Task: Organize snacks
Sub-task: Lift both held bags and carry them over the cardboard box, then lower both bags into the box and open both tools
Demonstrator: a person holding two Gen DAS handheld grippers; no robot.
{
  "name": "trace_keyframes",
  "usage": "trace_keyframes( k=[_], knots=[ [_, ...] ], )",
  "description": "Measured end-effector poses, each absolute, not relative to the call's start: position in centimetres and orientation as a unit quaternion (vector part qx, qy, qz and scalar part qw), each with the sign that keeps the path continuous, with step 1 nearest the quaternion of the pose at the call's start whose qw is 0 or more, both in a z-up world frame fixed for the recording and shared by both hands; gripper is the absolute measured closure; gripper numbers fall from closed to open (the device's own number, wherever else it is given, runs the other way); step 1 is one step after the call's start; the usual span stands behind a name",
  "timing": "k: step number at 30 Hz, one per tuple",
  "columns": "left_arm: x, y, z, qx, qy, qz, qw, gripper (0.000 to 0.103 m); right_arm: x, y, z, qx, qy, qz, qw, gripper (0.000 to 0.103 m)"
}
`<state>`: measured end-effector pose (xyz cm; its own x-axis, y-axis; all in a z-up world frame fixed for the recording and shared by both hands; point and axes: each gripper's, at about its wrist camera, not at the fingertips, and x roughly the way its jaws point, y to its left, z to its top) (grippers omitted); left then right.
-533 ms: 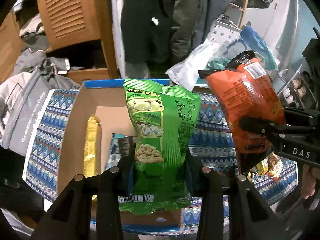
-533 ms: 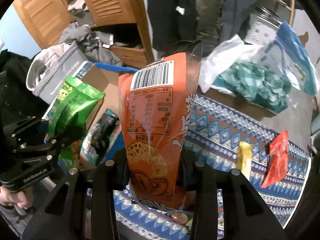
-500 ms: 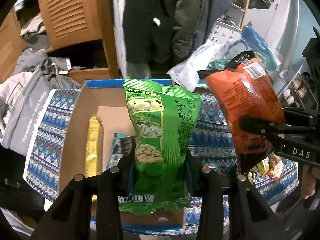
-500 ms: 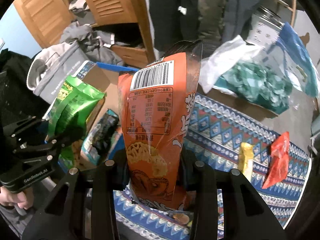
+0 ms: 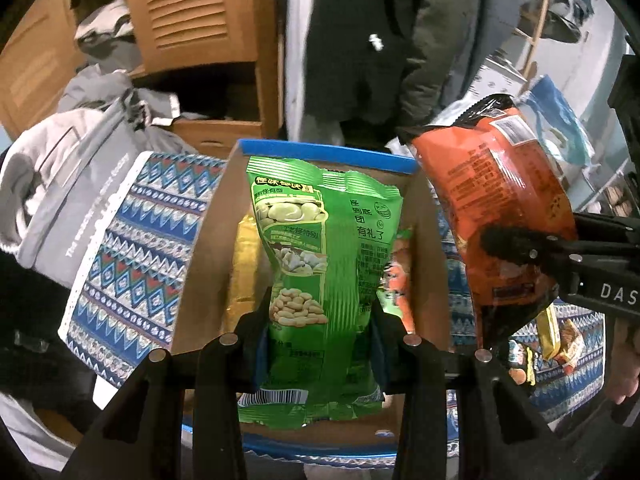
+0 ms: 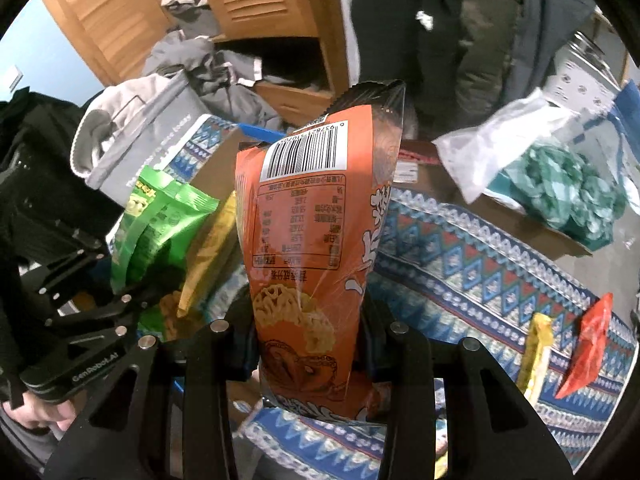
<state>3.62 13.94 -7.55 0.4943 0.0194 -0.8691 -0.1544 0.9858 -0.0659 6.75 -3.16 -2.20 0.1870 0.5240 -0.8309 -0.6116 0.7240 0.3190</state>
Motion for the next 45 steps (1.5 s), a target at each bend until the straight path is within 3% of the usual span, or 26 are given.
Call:
trace_keyframes(
  k=[16,23,26,32,45],
  knots=[
    [3.0,17.8,-9.0,-0.093,0.511,0.091,0.849,0.062,5.1,3.1,-3.9,-0.068,0.539,0.399,0.739,0.065],
    [2.9,18.5,-9.4,-0.103,0.519,0.101,0.843,0.057,4.9,3.5,-4.4,-0.066,0.548,0.402,0.731,0.054],
    [2.9,18.4,-9.0,-0.099,0.515,0.104,0.845,0.044,5.0,3.3,-4.3,-0.062,0.548,0.402,0.731,0.046],
    [2.8,18.1,-8.1,-0.096,0.505,0.1,0.852,0.043,5.0,2.6,-3.2,-0.053,0.535,0.401,0.742,0.039],
    [2.8,16.1,-6.9,-0.095,0.499,0.079,0.858,0.043,5.8,-1.0,-2.4,-0.052,0.523,0.372,0.765,0.039]
  ],
)
